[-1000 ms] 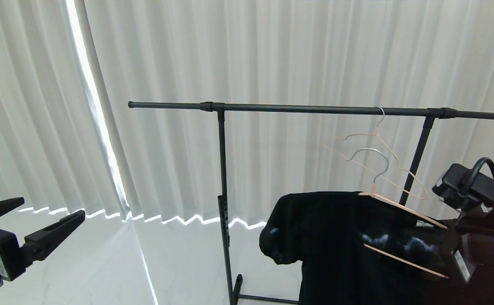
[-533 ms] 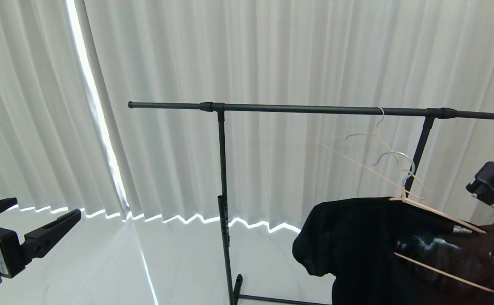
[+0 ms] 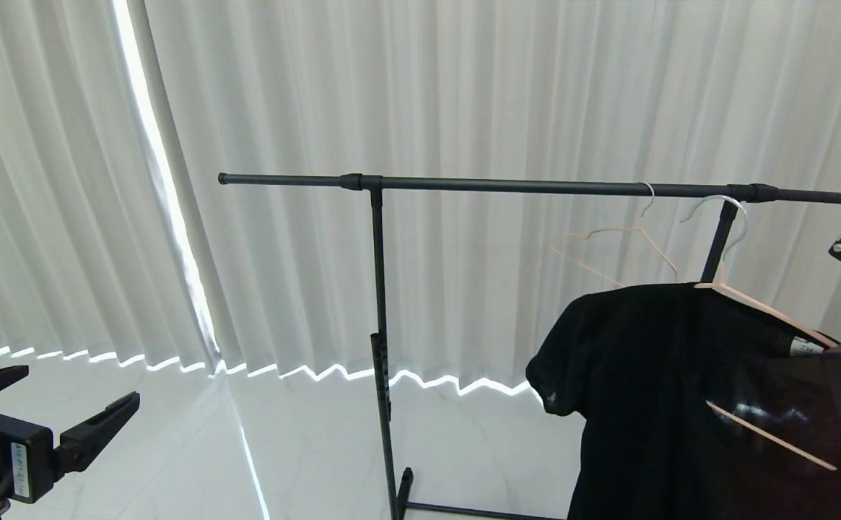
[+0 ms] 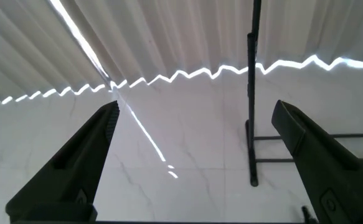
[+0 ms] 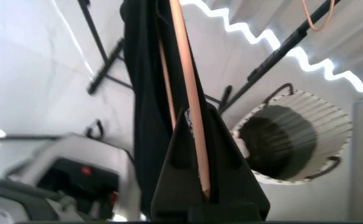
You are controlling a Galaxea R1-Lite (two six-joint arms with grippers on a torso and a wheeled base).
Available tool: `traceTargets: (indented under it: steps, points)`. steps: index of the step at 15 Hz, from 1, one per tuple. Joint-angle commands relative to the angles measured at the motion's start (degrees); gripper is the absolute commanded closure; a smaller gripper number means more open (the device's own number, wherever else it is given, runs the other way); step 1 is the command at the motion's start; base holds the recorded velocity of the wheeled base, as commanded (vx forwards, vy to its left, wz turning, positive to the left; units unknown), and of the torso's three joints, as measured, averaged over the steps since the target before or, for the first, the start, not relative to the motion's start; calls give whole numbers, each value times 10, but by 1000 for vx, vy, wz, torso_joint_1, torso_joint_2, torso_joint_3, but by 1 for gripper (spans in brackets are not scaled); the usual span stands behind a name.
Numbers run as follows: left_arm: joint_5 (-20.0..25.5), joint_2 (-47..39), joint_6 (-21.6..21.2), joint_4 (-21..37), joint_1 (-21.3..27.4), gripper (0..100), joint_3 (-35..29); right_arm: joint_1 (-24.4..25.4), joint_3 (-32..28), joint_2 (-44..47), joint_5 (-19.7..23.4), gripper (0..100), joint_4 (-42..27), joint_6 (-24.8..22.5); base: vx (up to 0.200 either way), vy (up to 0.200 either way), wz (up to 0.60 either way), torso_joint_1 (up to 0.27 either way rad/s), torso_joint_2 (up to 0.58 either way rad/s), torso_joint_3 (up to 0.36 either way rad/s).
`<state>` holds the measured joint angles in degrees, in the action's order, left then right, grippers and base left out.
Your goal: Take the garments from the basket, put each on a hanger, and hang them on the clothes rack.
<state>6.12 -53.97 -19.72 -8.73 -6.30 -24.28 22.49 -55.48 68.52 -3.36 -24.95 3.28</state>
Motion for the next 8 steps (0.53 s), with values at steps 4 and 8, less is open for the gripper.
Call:
traceTargets:
  steps: [4, 8]
  points:
    - [0, 0, -9, -1, 2, 0, 2, 0, -66, 68, -5, 100, 4, 44, 0, 0, 0, 0, 0, 0]
    - [1, 3, -9, -1, 16, 0, 1, -6, -86, 81, -5, 100, 8, 45, 150, 0, 0, -2, 1, 4]
